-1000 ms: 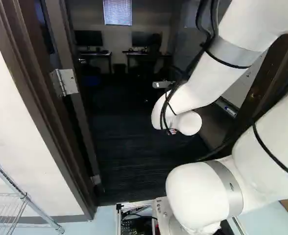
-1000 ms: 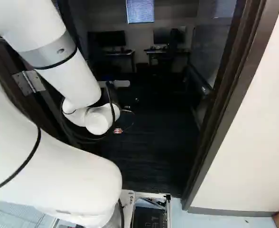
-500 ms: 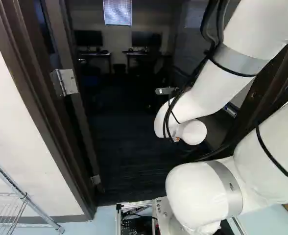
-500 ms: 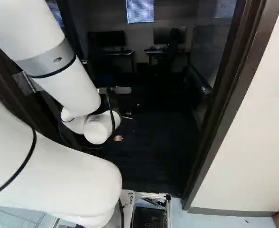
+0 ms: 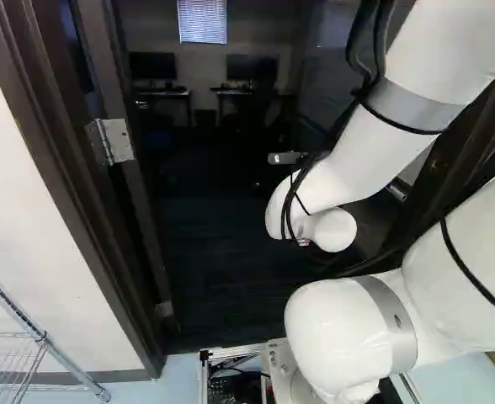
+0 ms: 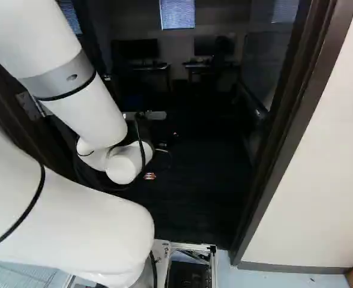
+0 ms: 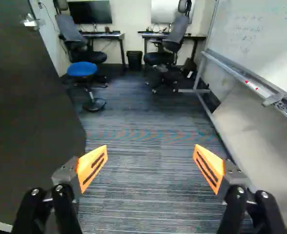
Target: Open the door and move inside
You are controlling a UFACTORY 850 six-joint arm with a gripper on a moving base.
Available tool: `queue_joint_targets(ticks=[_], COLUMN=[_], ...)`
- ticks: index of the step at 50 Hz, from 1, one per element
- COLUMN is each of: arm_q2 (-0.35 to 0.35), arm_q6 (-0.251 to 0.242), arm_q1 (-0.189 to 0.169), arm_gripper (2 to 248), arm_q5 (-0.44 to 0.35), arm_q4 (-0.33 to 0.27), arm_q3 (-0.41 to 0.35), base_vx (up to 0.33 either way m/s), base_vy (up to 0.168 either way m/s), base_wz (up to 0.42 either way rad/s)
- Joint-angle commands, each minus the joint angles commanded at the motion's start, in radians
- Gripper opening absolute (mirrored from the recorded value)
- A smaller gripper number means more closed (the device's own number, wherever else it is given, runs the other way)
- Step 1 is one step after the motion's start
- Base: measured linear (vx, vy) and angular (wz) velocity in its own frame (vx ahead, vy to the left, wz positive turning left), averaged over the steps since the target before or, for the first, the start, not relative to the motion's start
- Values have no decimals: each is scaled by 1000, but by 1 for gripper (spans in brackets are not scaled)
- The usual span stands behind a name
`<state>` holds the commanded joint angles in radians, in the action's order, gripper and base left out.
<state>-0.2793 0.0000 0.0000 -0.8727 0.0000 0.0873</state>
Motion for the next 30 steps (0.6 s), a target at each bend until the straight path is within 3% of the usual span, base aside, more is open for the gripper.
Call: queue_joint_targets(ticks=[30], arm_q2=[0], arm_q6=[0], arm_q1=[0], arm_gripper=[247], arm_q5=[0], arm_q4=[0], arm_q3=[0], base_vx=[30], base_vy=[2], base_wz=[3])
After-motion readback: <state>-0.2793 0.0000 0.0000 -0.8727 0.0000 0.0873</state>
